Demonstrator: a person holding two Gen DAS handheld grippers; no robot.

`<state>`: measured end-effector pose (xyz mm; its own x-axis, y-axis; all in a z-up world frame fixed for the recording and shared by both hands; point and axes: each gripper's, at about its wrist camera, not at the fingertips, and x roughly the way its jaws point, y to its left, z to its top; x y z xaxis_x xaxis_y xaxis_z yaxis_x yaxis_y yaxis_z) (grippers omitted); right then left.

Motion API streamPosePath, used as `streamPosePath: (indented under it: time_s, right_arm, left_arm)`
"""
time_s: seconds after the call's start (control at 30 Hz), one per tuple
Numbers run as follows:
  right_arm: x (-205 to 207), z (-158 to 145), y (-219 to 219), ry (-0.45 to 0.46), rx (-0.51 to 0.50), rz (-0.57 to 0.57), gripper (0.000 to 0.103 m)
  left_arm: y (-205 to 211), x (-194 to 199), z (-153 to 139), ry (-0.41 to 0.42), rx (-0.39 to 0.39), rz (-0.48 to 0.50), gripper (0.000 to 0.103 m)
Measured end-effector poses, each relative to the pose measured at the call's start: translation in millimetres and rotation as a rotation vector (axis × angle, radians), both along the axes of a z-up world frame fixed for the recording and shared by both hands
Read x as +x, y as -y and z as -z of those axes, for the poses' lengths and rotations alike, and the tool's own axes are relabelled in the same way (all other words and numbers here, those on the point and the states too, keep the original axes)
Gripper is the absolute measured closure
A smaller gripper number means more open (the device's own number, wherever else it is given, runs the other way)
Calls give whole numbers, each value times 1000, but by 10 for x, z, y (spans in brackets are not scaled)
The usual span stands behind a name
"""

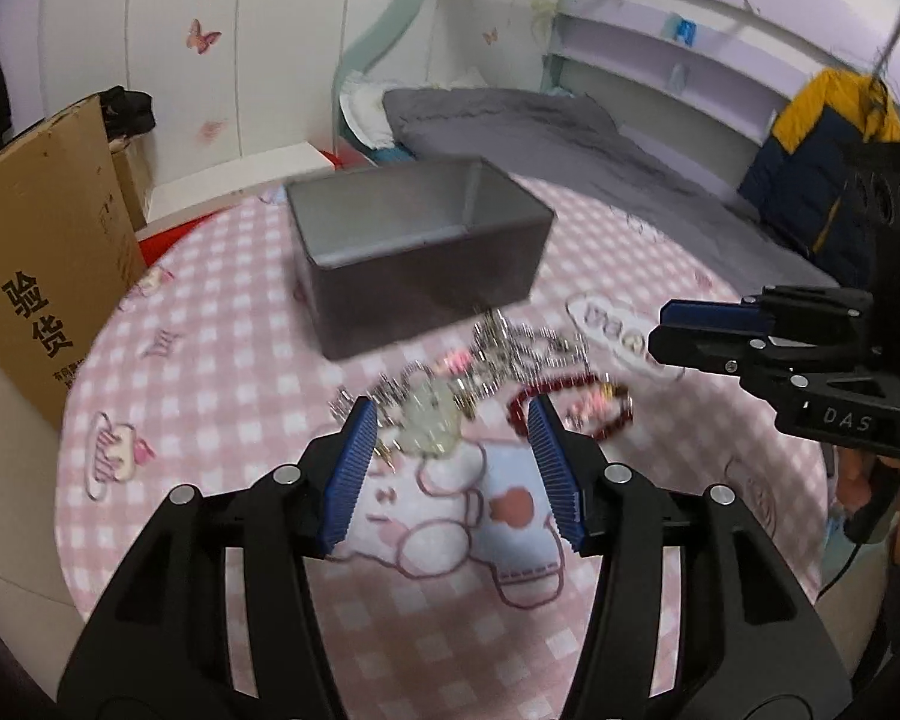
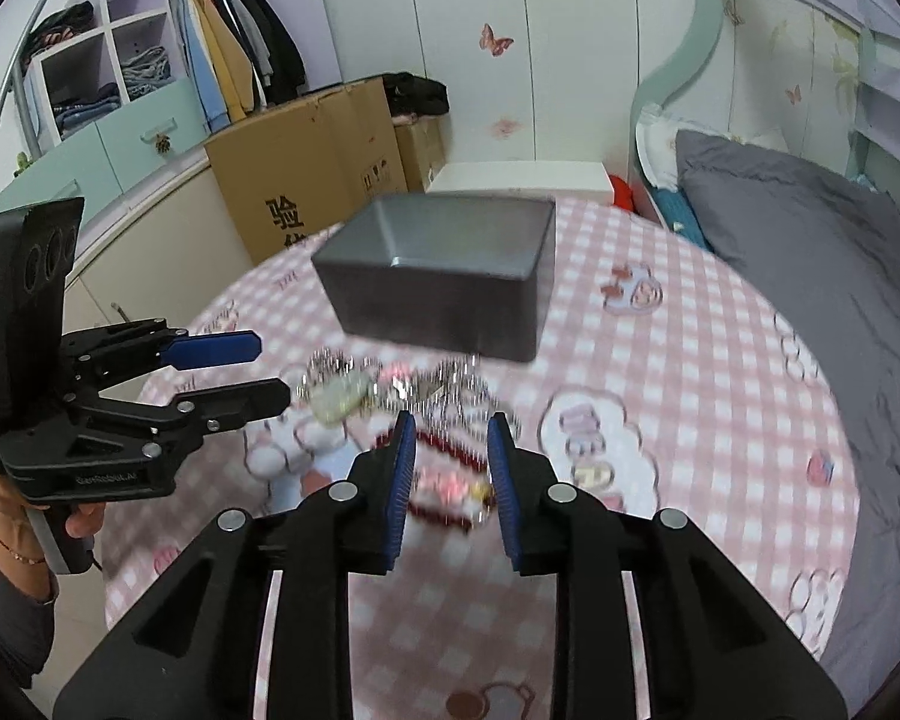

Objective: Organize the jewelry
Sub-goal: 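Move both open grippers back over the jewelry pile, then grasp the jade pendant with the left gripper while the right gripper grasps the red bead bracelet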

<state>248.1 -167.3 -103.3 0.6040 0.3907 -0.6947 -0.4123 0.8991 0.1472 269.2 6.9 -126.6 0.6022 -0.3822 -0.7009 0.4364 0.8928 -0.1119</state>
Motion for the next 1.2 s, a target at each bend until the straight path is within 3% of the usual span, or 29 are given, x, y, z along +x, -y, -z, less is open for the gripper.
streamPosePath:
  time_s: [0.47, 0.57, 0.67, 0.97, 1.2]
  right_arm:
    - [-63, 230, 184, -33, 15, 21, 75]
    - [-38, 241, 187, -35, 11, 19, 75]
    - [-12, 264, 193, -41, 6, 15, 75]
    - [130, 355, 211, -87, -10, 28, 75]
    - [235, 429, 29, -105, -133, 10, 76]
  left_arm:
    - [208, 160, 342, -31, 111, -17, 51]
    - [243, 196, 366, -33, 152, -24, 71]
    - [248, 181, 362, -26, 166, -11, 74]
    - [42, 110, 192, -26, 46, -9, 74]
    - [-17, 43, 23, -7, -10, 12, 74]
